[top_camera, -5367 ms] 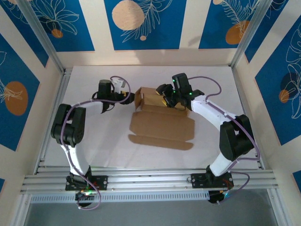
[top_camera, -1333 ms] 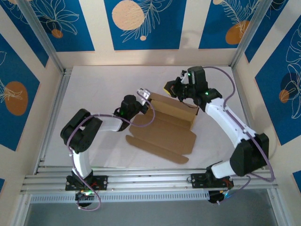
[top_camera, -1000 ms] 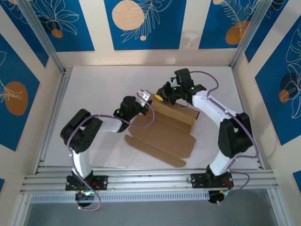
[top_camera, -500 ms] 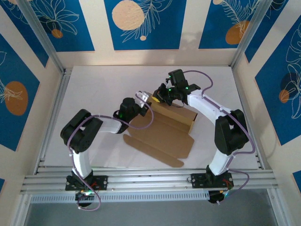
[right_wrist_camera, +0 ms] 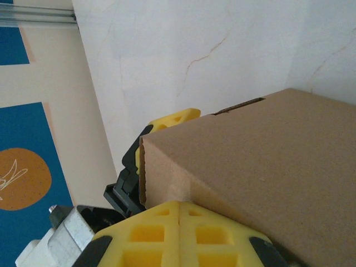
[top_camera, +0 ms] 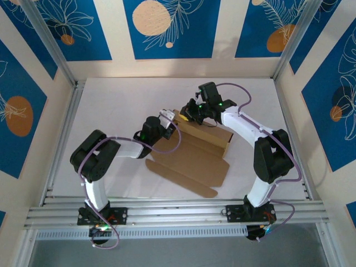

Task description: Fold the paper box

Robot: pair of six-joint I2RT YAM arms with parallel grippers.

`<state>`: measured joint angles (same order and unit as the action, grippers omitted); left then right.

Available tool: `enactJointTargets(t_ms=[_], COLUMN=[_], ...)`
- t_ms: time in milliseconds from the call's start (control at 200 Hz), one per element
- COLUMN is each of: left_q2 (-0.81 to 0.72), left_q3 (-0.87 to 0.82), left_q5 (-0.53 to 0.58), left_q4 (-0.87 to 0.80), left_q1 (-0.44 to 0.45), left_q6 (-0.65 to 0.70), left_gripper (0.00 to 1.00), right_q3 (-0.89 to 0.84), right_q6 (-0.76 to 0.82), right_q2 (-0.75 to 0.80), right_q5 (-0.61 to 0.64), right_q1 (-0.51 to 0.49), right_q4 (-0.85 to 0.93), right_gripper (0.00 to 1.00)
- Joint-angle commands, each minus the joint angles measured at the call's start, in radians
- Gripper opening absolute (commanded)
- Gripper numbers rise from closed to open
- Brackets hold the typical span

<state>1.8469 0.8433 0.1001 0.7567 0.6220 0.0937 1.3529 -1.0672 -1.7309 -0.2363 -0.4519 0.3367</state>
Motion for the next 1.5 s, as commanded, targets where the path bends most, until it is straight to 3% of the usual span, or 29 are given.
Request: enactJointTargets(t_ms=[0, 175, 330, 550, 700, 905, 1025, 1190, 1496], left_q2=[0.014, 0.004, 0.006, -0.008, -0.018, -0.049, -0.034, -0.017, -0.006], left_q3=[0.060, 0.032, 0.040, 0.016, 0.006, -0.037, -0.036, -0.007, 0.037], left_q5=[0.007, 0.014, 0.031, 0.015, -0.016, -0.082, -0.069, -0.006, 0.249], left_q4=[-0.104, -0.067, -0.077, -0.060, -0.071, -0.075, -0.077, -0.108, -0.146], left_q1=[-0.011, -0.012, -0.012, -0.012, -0.012, -0.009, -0.005, 0.013, 0.060], left_q6=[-0.027, -0.072, -0.076, -0.056, -0.042, -0.079, -0.094, -0.106, -0.165], left_gripper=[0.38, 0.15, 0.04, 0.00, 0.00, 0.00, 0.00, 0.00, 0.00], right_q3=[-0.034, -0.038, -0.067, -0.084, -0.073, -0.001, 0.013, 0.036, -0.080], right_q6=[-0.019, -0.050, -0.084, -0.069, -0.029, 0.080, 0.087, 0.058, -0.023], right_q2=[-0.005, 0.005, 0.044, 0.135, 0.133, -0.015, -0.128, -0.254, -0.244], right_q5=[-0.005, -0.026, -0.038, -0.041, -0.051, -0.028, -0.072, -0.182, -0.244], right_q1=[-0.001, -0.009, -0.008, 0.060, 0.143, 0.170, 0.184, 0.154, 0.033], right_q4=[0.058, 0.029, -0.025, -0.045, -0.021, 0.071, 0.045, -0.007, -0.182], right_gripper=[0.00, 0.00, 0.00, 0.33, 0.44, 0.42, 0.34, 0.25, 0.15])
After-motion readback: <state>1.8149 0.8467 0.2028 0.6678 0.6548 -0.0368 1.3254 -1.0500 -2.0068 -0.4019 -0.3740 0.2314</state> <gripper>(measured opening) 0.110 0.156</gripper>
